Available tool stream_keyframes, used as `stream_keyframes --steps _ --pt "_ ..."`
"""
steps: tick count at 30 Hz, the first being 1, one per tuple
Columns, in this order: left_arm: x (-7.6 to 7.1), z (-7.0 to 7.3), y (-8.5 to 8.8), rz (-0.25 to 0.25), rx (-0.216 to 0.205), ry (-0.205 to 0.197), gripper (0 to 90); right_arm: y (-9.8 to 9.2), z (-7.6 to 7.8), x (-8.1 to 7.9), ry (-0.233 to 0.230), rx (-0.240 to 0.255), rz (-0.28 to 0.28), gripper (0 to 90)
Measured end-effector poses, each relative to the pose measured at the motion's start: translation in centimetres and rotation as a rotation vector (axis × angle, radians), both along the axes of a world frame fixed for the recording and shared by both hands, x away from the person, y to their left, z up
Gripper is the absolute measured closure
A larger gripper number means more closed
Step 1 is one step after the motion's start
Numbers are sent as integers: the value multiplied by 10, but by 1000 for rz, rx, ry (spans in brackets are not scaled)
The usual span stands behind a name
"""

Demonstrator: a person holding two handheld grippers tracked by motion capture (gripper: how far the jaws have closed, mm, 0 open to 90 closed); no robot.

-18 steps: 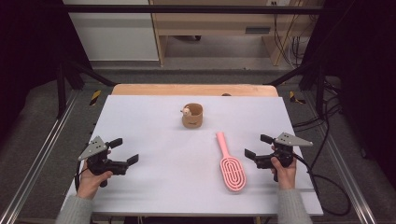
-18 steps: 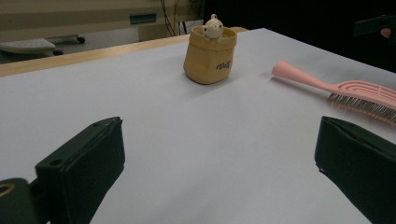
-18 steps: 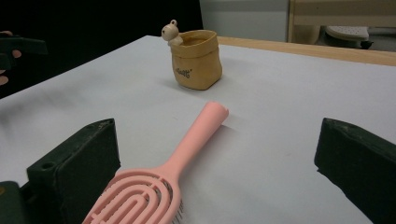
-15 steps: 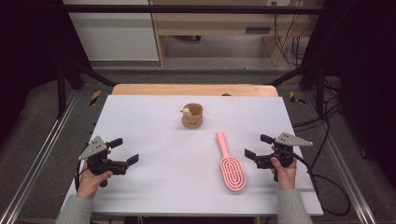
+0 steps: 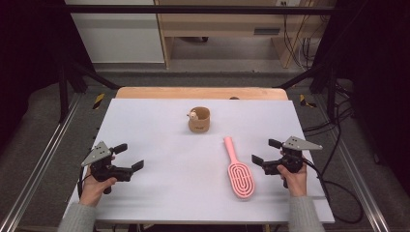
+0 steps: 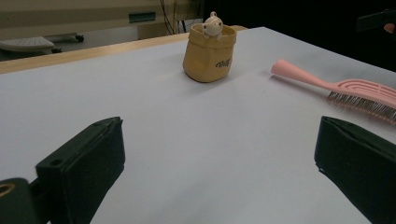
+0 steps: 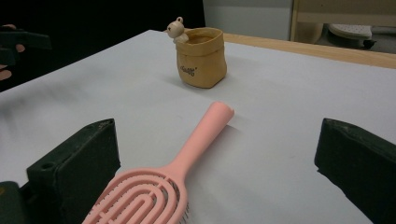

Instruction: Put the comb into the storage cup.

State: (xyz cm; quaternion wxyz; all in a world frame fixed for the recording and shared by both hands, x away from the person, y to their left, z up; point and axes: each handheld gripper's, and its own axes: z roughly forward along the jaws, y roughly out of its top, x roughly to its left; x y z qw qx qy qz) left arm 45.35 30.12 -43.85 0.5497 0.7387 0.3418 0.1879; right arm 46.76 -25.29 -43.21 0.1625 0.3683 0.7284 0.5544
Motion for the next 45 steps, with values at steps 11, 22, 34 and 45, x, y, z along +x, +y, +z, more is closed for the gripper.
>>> stream_keyframes --steps 11,22,34,45 --pt "0 0 0 1 0 1 17 9 5 -2 5 -23 -14 3" --pt "0 -1 1 3 2 1 17 23 10 -4 1 -60 -1 31" --pt "0 -1 1 3 2 2 17 42 15 -8 19 -94 43 138" --pt "0 -1 1 5 3 4 17 60 16 -12 44 -124 80 272"
